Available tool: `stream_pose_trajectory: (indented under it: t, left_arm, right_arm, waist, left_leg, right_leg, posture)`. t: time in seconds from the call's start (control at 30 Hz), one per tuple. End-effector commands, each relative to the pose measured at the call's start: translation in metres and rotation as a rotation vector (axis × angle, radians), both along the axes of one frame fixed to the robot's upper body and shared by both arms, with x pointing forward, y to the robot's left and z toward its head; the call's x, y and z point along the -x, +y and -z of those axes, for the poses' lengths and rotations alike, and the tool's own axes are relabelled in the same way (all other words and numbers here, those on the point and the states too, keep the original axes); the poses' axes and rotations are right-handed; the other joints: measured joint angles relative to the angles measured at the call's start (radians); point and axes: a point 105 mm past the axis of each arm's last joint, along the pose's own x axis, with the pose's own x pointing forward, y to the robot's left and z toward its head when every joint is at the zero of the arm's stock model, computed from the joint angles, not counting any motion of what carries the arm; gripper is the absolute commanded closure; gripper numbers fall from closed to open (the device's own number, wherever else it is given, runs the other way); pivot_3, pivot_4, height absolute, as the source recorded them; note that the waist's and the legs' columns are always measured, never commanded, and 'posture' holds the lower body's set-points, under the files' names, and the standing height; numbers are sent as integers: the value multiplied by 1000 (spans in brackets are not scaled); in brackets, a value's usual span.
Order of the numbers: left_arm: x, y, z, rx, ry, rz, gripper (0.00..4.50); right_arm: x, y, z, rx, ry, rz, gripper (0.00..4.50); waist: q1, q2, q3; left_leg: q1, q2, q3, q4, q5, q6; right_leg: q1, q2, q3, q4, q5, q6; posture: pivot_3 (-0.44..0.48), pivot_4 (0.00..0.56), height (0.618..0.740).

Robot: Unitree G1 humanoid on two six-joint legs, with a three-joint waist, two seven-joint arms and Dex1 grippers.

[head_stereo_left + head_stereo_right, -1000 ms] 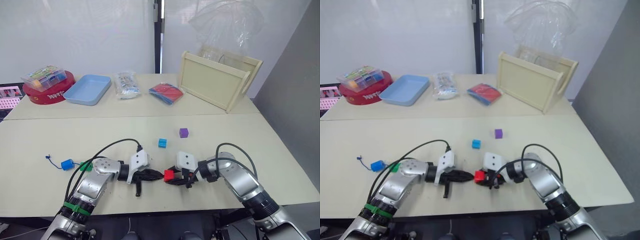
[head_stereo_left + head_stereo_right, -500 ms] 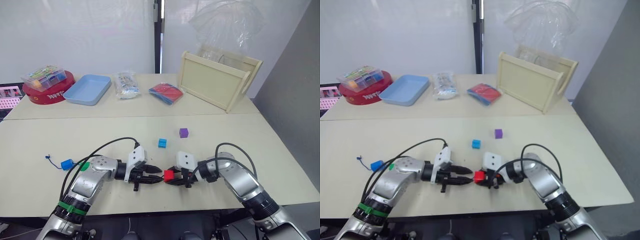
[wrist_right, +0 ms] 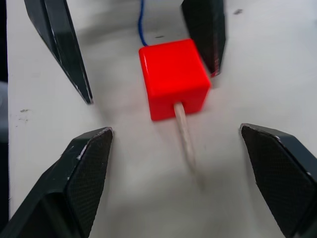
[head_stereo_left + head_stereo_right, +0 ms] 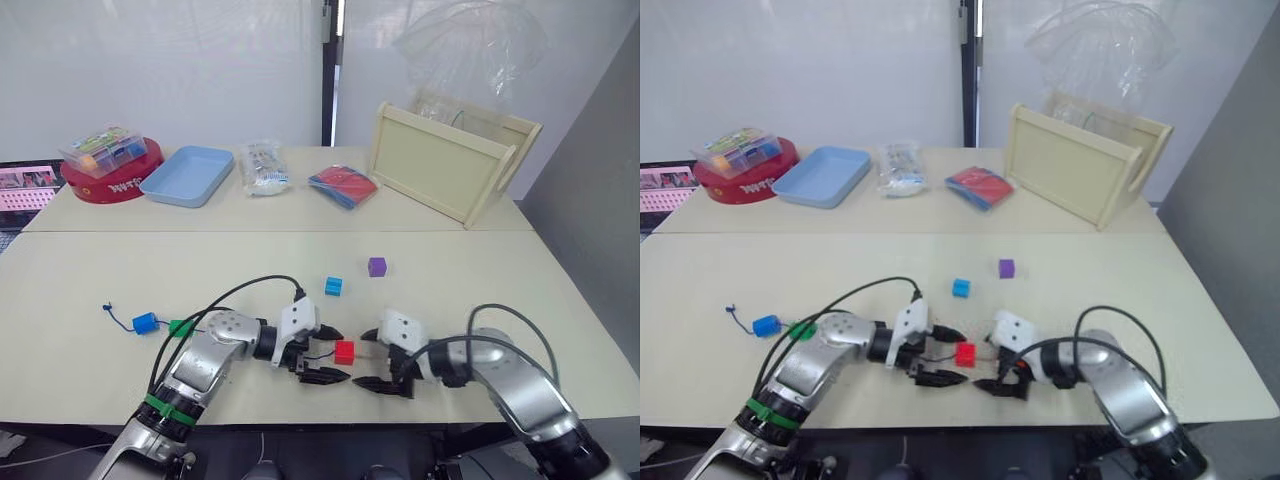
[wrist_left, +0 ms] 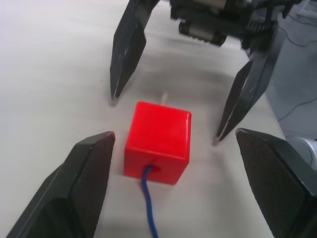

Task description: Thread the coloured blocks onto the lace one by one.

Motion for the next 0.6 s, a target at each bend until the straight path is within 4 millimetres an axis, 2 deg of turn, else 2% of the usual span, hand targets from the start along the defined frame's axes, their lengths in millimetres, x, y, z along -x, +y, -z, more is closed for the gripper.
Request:
stream_pose_trajectory:
  t: [0.03,0.13,0.3,0.33,0.57,0.6]
  left_arm:
    - [-5,-2,-3,4,-33,3,649]
    - [-6,-5,-3,17,-22,9,1504]
    - [-6,-11,-2,21,-18,33,3193]
    - [-6,-11,-2,23,-18,36,3311]
    - [-3,-8,-1,10,-17,56,3310]
    - [-3,-7,-1,9,-18,57,3310]
  right_arm:
    - [5,1,-9,-32,-48,30,14]
    - [9,0,-5,-44,-43,48,0]
    - [6,0,-3,-54,-55,72,0]
    - [4,-1,-3,-53,-57,75,0]
    - [-6,-1,1,-33,-58,38,0]
    - [-7,-3,2,-26,-58,32,254]
  waist:
    - [-2,0,0]
    - [-3,0,0]
    - [1,0,0]
    - [1,0,0]
    - [-1,0,0]
    - [0,0,0]
  left_leg:
    - [0,0,0,0,0,0]
    - [0,0,0,0,0,0]
    - [0,0,0,0,0,0]
    - [0,0,0,0,0,0]
    - [0,0,0,0,0,0]
    - [0,0,0,0,0,0]
  right_leg:
    - [0,0,0,0,0,0]
    - [0,0,0,0,0,0]
    - [0,0,0,0,0,0]
    - [0,0,0,0,0,0]
    - [0,0,0,0,0,0]
    - [0,0,0,0,0,0]
  posture:
    - [0,150,740]
    - [0,150,740]
    - [0,150,740]
    - [0,150,740]
    - [0,150,740]
    - [0,150,740]
